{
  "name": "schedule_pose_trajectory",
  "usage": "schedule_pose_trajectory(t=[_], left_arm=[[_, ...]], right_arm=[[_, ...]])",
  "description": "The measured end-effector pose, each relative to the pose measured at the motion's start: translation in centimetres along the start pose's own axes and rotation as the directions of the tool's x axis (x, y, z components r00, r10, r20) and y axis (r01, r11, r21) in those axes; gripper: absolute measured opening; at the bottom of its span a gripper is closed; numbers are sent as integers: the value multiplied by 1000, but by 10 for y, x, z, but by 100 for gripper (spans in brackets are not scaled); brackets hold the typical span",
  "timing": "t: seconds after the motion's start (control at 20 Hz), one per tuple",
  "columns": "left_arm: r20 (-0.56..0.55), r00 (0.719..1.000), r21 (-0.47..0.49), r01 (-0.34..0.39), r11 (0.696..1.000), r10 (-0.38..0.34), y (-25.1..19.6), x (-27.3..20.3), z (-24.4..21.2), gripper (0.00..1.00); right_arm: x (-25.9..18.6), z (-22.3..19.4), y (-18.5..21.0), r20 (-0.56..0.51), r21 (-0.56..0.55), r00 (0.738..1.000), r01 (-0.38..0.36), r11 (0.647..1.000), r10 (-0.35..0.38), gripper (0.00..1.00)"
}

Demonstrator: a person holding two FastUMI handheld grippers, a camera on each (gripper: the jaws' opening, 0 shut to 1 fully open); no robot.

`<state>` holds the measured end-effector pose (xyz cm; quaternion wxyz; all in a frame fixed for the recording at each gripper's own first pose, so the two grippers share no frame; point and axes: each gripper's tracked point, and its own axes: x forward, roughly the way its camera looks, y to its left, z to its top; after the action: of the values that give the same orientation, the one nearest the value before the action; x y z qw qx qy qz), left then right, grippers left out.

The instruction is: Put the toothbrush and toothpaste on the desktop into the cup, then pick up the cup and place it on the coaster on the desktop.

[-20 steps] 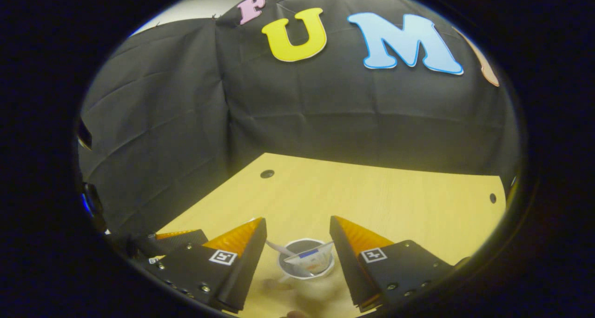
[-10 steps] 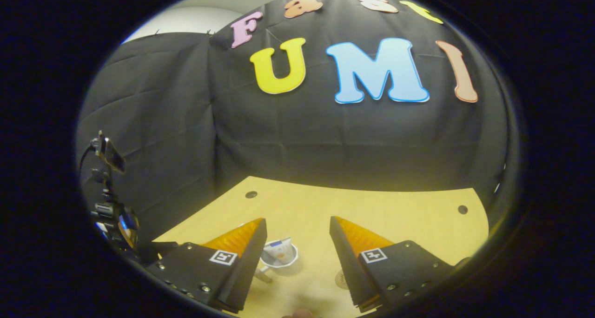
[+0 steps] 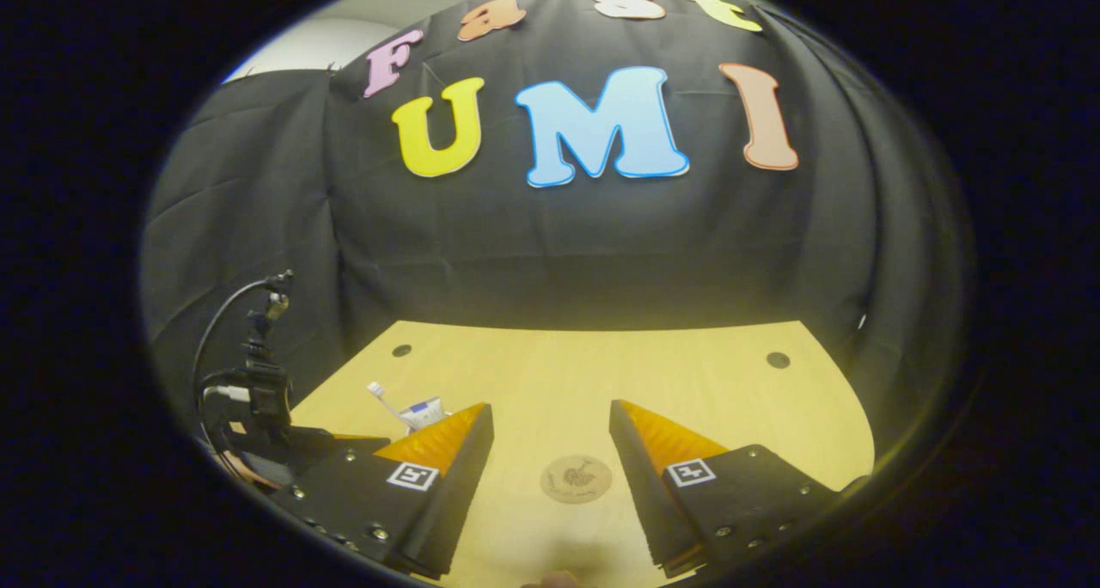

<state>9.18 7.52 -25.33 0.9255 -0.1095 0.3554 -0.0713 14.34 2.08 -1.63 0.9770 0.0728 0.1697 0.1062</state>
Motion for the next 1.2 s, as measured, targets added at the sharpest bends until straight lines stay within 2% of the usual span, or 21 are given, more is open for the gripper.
schedule_pose_trajectory(t=[0.2, 0.4, 0.7, 0.75, 0.8, 0.9, 0.95, 1.0, 1.2], left_arm=[[-126, 992, 65, -23, 998, 31, 9, 25, -17, 91], [-236, 971, 90, -20, 996, 41, 15, 43, -29, 91], [-311, 948, 105, -39, 994, 70, 25, 67, -47, 86], [-323, 944, 101, -39, 994, 69, 24, 69, -50, 75], [-334, 940, 101, -39, 994, 71, 24, 71, -52, 79], [-345, 936, 111, -39, 993, 75, 25, 74, -54, 67], [-349, 934, 118, -39, 992, 78, 26, 76, -55, 74], [-355, 932, 122, -36, 992, 77, 26, 76, -57, 71], [-385, 918, 124, -48, 991, 93, 30, 78, -64, 44]], right_arm=[[-5, -16, -19, -43, 50, 999, 28, 998, -26, 81], [-5, -31, -31, -84, 94, 996, 47, 995, -39, 81], [-3, -42, -44, -126, 125, 991, 71, 990, -55, 81], [-2, -45, -46, -135, 129, 989, 74, 989, -57, 81], [-2, -46, -47, -142, 132, 988, 77, 988, -58, 81], [-1, -49, -48, -154, 133, 986, 82, 988, -61, 81], [-2, -51, -48, -160, 133, 985, 85, 987, -63, 81], [-1, -51, -49, -163, 135, 985, 85, 987, -63, 81], [1, -56, -47, -178, 132, 982, 86, 987, -62, 81]])
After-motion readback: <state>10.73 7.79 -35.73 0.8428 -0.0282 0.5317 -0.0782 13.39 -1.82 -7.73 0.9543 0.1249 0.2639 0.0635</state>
